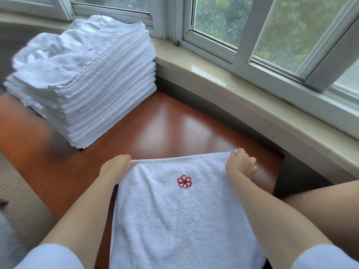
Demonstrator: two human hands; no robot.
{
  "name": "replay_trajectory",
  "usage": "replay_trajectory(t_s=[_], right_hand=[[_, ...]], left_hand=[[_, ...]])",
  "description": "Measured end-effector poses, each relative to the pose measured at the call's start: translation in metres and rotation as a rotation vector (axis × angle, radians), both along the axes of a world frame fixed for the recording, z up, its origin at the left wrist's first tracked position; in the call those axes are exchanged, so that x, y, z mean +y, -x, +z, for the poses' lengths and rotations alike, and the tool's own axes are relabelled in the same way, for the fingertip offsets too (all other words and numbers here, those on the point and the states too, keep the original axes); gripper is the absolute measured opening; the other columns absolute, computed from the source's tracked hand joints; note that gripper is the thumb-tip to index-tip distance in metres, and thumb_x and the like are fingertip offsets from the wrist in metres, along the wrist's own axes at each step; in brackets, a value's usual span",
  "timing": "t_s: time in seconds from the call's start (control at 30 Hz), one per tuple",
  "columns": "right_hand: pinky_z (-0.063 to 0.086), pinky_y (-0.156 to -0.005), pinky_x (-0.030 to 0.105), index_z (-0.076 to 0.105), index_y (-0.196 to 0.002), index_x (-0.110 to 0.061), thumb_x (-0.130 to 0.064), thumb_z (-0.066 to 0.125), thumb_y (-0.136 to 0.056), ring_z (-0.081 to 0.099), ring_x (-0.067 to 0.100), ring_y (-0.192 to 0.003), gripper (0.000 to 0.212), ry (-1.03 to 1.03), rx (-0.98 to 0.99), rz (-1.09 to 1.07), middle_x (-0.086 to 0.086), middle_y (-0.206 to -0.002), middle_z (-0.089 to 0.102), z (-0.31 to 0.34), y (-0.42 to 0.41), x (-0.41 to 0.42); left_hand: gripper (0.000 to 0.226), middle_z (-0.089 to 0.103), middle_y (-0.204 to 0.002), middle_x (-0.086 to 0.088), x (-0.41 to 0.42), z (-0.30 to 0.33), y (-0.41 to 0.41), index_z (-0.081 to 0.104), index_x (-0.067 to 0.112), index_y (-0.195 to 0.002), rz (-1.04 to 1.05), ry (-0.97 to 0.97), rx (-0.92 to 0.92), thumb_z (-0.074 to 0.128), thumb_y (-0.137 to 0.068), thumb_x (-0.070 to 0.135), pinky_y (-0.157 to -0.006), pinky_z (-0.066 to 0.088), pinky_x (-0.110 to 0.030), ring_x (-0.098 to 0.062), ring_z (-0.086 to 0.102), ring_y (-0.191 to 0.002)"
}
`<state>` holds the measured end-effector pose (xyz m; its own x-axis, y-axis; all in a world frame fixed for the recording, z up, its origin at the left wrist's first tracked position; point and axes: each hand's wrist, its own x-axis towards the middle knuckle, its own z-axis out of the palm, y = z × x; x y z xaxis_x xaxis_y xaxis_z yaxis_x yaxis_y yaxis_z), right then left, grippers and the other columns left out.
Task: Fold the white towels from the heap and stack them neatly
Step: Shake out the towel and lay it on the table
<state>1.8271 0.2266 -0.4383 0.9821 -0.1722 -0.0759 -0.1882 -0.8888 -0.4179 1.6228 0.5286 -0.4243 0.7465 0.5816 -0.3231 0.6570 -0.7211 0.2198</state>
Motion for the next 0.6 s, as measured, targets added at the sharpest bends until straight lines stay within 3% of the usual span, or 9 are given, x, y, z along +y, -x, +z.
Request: replay_trajectory(t_s=[0.17, 0.27, 0.37, 0.47, 0.5, 0.6], right_hand=[[0.034, -0.09, 0.038, 0.064, -0.11, -0.013, -0.025, 0.039, -0.102, 0.047, 0.032, -0.103, 0.029, -0.079, -0.074, -0.055, 0.009, -0.085, 0.059, 0.015, 0.004, 0.002], [0.041, -0.09, 0.041, 0.066, -0.108, -0.012, -0.025, 0.042, -0.102, 0.049, 0.035, -0.099, 0.028, -0.125, -0.137, -0.072, 0.008, -0.079, 0.054, 0.034, 0.007, 0.002], [0.043, -0.086, 0.039, 0.067, -0.106, -0.012, -0.025, 0.042, -0.103, 0.051, 0.035, -0.094, 0.028, -0.145, -0.17, -0.068, 0.012, -0.084, 0.059, 0.052, 0.014, -0.003], [0.046, -0.086, 0.042, 0.067, -0.107, -0.013, -0.026, 0.043, -0.102, 0.05, 0.035, -0.094, 0.028, -0.181, -0.187, -0.107, 0.002, -0.072, 0.044, 0.067, 0.03, -0.014], [0.046, -0.085, 0.041, 0.067, -0.108, -0.013, -0.028, 0.043, -0.102, 0.05, 0.035, -0.095, 0.028, -0.204, -0.183, -0.13, 0.001, -0.074, 0.042, 0.072, 0.036, -0.017], [0.041, -0.076, 0.032, 0.064, -0.111, -0.017, -0.032, 0.038, -0.103, 0.053, 0.031, -0.093, 0.031, -0.231, -0.157, -0.143, 0.012, -0.102, 0.058, 0.098, 0.044, -0.024]], left_hand=[[0.027, 0.064, -0.079, 0.007, -0.007, 0.008, 0.01, 0.063, 0.026, -0.075, 0.336, 0.159, -0.358, 0.066, -0.084, 0.051, -0.058, 0.041, -0.03, -0.015, 0.058, -0.074], [0.023, 0.065, -0.088, 0.01, -0.005, 0.028, 0.012, 0.066, 0.028, -0.082, 0.181, 0.02, -0.259, 0.069, -0.081, 0.051, -0.063, 0.042, -0.029, -0.015, 0.059, -0.083], [0.026, 0.066, -0.107, 0.003, 0.002, 0.047, 0.022, 0.071, 0.023, -0.106, 0.008, 0.041, -0.151, 0.071, -0.085, 0.037, -0.078, 0.046, -0.03, -0.017, 0.059, -0.097], [0.021, 0.067, -0.106, 0.004, -0.005, 0.064, 0.032, 0.072, 0.022, -0.103, 0.112, 0.077, -0.311, 0.068, -0.087, 0.036, -0.079, 0.046, -0.031, -0.016, 0.059, -0.096], [0.02, 0.068, -0.105, 0.005, -0.01, 0.07, 0.032, 0.073, 0.023, -0.102, 0.178, 0.105, -0.402, 0.068, -0.088, 0.035, -0.08, 0.046, -0.032, -0.016, 0.059, -0.097], [0.022, 0.069, -0.105, 0.0, -0.028, 0.093, 0.027, 0.073, 0.018, -0.105, 0.356, 0.148, -0.646, 0.068, -0.088, 0.031, -0.08, 0.045, -0.031, -0.023, 0.062, -0.1]])
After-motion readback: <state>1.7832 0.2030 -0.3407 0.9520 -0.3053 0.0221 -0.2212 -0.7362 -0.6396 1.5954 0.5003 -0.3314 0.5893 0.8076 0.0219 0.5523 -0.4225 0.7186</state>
